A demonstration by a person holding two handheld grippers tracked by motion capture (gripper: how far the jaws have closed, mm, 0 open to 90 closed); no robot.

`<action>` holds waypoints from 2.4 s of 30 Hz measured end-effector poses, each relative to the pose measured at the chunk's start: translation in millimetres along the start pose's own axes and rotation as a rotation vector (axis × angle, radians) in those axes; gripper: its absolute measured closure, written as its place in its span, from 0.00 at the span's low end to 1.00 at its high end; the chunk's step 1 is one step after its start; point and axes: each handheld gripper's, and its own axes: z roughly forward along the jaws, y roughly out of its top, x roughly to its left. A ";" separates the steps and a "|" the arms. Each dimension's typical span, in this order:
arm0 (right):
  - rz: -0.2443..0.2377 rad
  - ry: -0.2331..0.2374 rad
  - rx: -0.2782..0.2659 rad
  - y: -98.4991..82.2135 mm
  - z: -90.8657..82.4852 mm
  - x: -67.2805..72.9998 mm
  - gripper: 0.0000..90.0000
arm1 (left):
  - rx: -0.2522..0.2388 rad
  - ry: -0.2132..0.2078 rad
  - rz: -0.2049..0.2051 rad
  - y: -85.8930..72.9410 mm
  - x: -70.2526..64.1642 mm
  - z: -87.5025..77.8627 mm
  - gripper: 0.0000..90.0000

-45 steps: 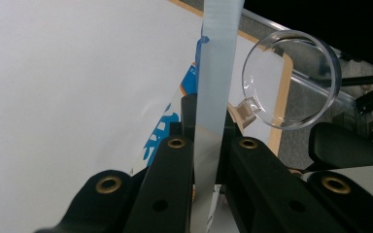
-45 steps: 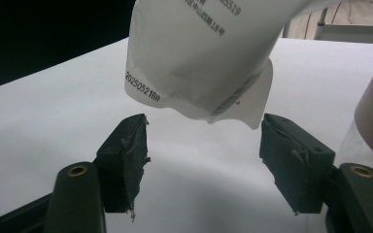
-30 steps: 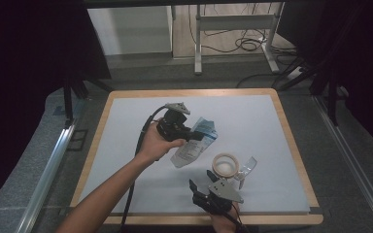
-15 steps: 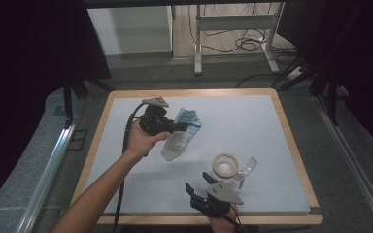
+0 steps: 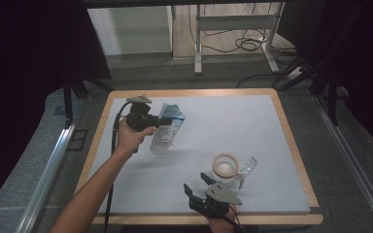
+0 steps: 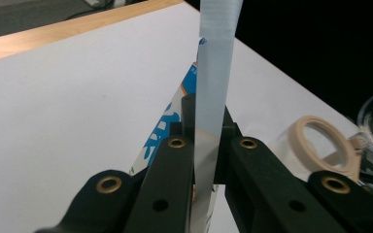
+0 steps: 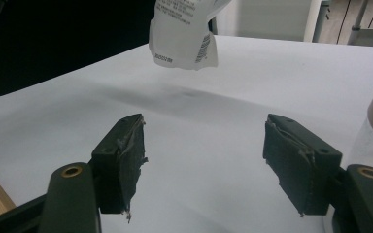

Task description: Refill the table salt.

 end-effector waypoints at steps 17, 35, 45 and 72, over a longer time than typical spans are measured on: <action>0.001 0.007 0.005 -0.5 0.6 2.2 0.35 | -0.053 0.078 -0.065 -18.7 33.8 -9.2 1.00; -0.007 0.008 0.004 -0.7 1.2 2.4 0.35 | -0.109 0.155 -0.090 -46.3 54.2 -23.2 0.99; -0.008 0.009 0.004 -0.8 1.9 3.2 0.35 | -0.088 0.191 -0.027 -56.1 51.5 -35.1 0.98; -0.007 0.006 -0.011 3.0 -0.4 1.6 0.35 | -0.084 0.190 0.019 -59.6 44.5 -34.0 0.58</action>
